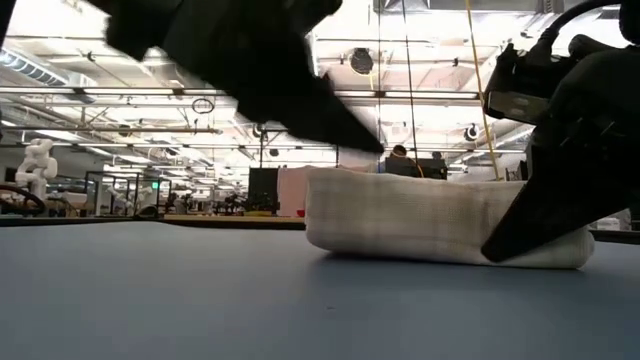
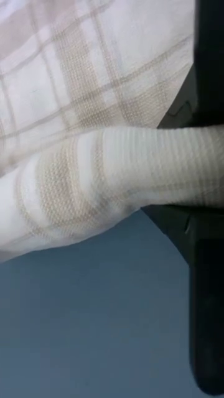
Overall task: Roll towel
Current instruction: Roll the white towel
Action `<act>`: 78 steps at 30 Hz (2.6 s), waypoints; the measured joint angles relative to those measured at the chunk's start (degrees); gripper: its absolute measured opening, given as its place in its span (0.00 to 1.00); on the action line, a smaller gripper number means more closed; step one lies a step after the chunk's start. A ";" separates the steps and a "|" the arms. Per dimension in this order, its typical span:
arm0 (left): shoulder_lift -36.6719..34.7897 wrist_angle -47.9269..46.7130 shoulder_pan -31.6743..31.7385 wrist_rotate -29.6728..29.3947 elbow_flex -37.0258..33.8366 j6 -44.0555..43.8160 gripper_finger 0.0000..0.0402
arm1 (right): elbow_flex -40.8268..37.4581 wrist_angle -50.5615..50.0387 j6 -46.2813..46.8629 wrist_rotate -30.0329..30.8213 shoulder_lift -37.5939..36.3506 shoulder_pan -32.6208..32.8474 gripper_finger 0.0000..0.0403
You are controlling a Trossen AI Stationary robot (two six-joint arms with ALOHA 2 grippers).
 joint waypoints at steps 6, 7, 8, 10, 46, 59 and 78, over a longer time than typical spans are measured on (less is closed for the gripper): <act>3.67 2.17 -3.34 -15.42 -0.02 6.19 0.54 | -0.04 0.00 -0.39 0.00 0.04 0.02 0.23; 4.07 1.90 -3.34 -15.46 -0.02 6.39 0.54 | -0.04 0.00 -0.38 0.00 0.07 0.02 0.23; 4.29 1.65 -3.31 -14.73 -0.02 6.47 0.54 | -0.04 -0.01 -0.32 0.00 0.07 0.02 0.23; 4.30 2.44 -3.24 -12.60 -0.02 6.04 0.54 | -0.04 -0.05 0.03 0.04 0.07 0.02 0.23; 9.70 3.31 6.93 14.29 0.22 -9.84 0.26 | -0.35 -1.01 -15.20 7.21 -8.04 5.51 0.65; 9.88 2.42 10.28 27.63 0.18 -17.33 0.23 | -0.14 14.59 -34.92 18.88 -2.72 9.90 0.66; 9.92 2.46 10.28 27.89 0.09 -17.39 0.23 | 0.28 13.53 -23.63 19.86 4.48 8.24 0.65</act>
